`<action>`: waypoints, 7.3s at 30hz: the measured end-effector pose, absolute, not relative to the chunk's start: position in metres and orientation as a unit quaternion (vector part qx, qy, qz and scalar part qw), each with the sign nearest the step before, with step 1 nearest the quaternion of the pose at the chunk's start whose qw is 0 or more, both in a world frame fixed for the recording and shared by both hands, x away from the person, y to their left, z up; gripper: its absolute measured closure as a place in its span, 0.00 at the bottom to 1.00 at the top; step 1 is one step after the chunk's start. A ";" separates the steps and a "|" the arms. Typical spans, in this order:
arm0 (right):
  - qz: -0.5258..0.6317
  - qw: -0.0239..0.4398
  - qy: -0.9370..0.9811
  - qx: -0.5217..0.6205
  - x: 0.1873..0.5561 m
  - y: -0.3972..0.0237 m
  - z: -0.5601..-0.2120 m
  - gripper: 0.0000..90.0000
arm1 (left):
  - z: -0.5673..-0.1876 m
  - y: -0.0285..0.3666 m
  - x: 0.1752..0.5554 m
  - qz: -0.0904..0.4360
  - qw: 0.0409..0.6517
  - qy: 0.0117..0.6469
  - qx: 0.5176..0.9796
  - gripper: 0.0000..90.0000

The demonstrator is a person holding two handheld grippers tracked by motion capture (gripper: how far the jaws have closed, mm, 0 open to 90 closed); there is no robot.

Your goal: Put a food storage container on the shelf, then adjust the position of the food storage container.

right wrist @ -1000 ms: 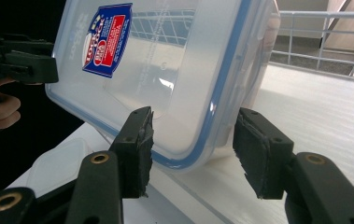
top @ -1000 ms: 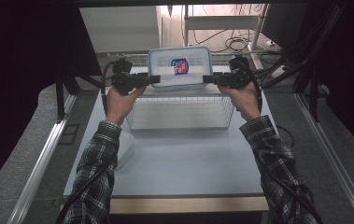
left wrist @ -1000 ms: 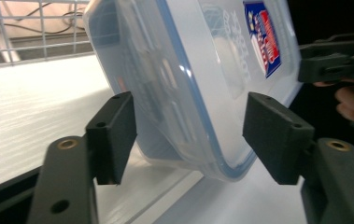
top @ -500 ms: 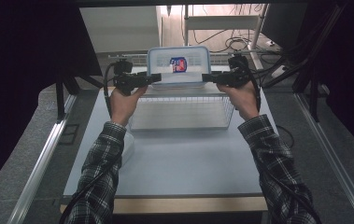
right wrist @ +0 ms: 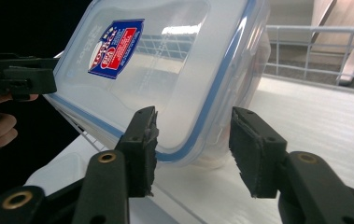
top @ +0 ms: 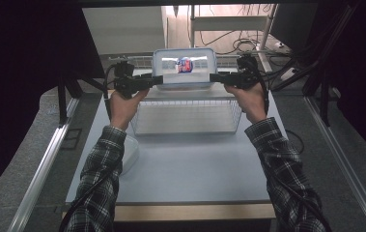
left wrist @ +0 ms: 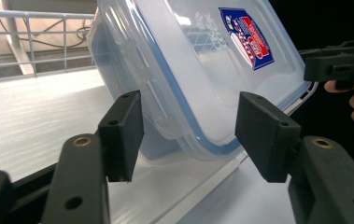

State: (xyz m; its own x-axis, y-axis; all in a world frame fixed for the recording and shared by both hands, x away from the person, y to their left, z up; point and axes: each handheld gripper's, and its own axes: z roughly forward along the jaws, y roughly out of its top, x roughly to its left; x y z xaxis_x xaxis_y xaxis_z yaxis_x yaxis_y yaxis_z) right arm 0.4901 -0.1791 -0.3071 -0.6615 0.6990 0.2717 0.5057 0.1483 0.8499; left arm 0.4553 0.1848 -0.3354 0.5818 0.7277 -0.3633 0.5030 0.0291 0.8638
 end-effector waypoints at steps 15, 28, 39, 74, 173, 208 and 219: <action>0.524 0.125 0.749 0.386 0.487 -0.183 -0.305 0.72 | -0.326 0.194 0.438 0.152 0.557 0.439 0.689 0.57; 0.446 0.214 0.766 0.411 0.509 -0.167 -0.317 0.92 | -0.343 0.190 0.440 0.184 0.498 0.471 0.704 0.78; 0.469 0.166 0.782 0.375 0.502 -0.167 -0.320 0.97 | -0.343 0.195 0.450 0.189 0.485 0.489 0.700 0.80; 0.531 0.170 0.749 0.360 0.506 -0.169 -0.297 0.92 | -0.328 0.205 0.448 0.194 0.526 0.488 0.669 0.95; 0.407 0.128 0.844 0.325 0.328 -0.227 -0.489 0.10 | -0.503 0.320 0.333 0.223 0.364 0.579 0.694 1.00; 0.386 0.117 0.859 0.315 0.327 -0.220 -0.497 0.11 | -0.507 0.178 0.359 0.102 0.422 0.464 0.772 1.00; 0.387 0.123 0.858 0.315 0.327 -0.225 -0.496 0.11 | -0.495 0.208 0.323 0.142 0.442 0.499 0.732 1.00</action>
